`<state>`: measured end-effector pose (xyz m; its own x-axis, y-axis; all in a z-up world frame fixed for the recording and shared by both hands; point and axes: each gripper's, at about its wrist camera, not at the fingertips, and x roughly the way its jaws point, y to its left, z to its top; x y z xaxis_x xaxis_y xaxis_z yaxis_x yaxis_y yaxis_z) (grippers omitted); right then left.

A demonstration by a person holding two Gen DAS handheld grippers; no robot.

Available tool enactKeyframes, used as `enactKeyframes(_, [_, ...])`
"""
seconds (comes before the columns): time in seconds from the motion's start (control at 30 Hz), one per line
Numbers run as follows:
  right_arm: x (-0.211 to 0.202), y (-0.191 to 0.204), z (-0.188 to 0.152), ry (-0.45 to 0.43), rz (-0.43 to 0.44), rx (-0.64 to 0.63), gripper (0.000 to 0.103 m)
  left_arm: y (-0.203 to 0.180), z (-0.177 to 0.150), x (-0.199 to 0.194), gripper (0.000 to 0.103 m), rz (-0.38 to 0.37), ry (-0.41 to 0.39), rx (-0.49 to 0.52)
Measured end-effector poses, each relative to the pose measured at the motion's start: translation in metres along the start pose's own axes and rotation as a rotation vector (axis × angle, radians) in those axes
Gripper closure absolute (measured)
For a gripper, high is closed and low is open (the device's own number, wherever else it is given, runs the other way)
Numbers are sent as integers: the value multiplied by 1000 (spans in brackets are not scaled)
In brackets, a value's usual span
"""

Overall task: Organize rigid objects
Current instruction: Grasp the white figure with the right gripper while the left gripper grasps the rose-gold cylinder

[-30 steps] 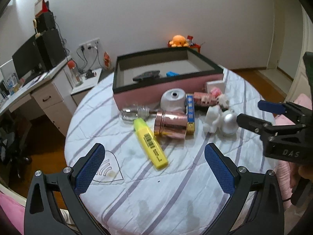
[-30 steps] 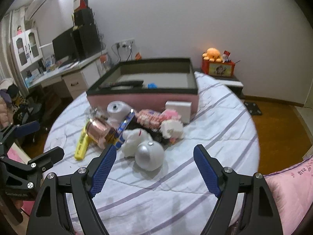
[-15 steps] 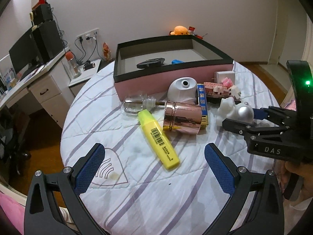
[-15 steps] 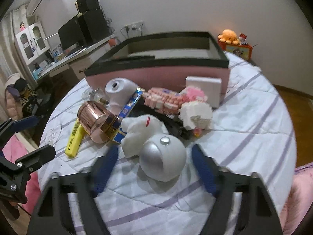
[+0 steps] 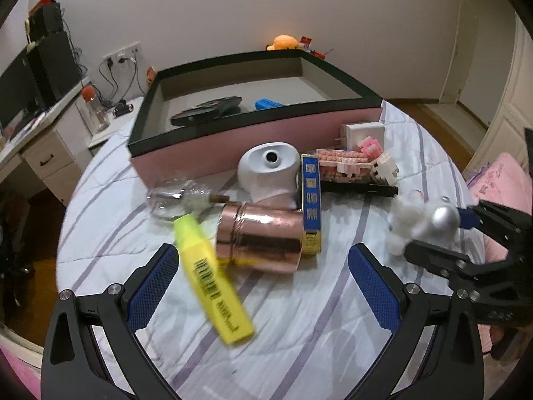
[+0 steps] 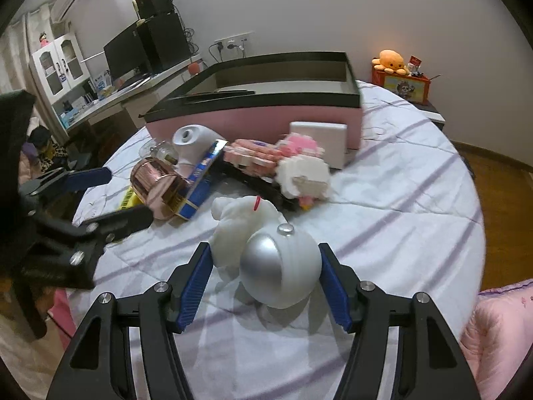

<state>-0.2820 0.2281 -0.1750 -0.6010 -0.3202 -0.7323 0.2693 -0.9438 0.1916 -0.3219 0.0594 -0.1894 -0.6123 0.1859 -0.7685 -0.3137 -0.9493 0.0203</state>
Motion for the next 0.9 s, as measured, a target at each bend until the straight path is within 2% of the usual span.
enactKeyframes(0.1, [-1, -8, 0, 1, -16, 13, 39, -1, 4, 6, 4, 9, -4, 11])
enactKeyframes(0.27, [1, -16, 3, 4, 5, 29, 38, 4, 5, 12, 34, 5, 18, 32])
enactKeyframes(0.3, [1, -15, 3, 2, 3, 27, 38, 6, 5, 14, 37, 8, 28, 36])
enactKeyframes(0.37, [2, -16, 4, 2, 2, 25, 38, 7, 4, 15, 48, -26, 27, 40])
enactKeyframes(0.9, [1, -6, 2, 18, -10, 5, 38, 1, -12, 1, 48, -54, 45, 92])
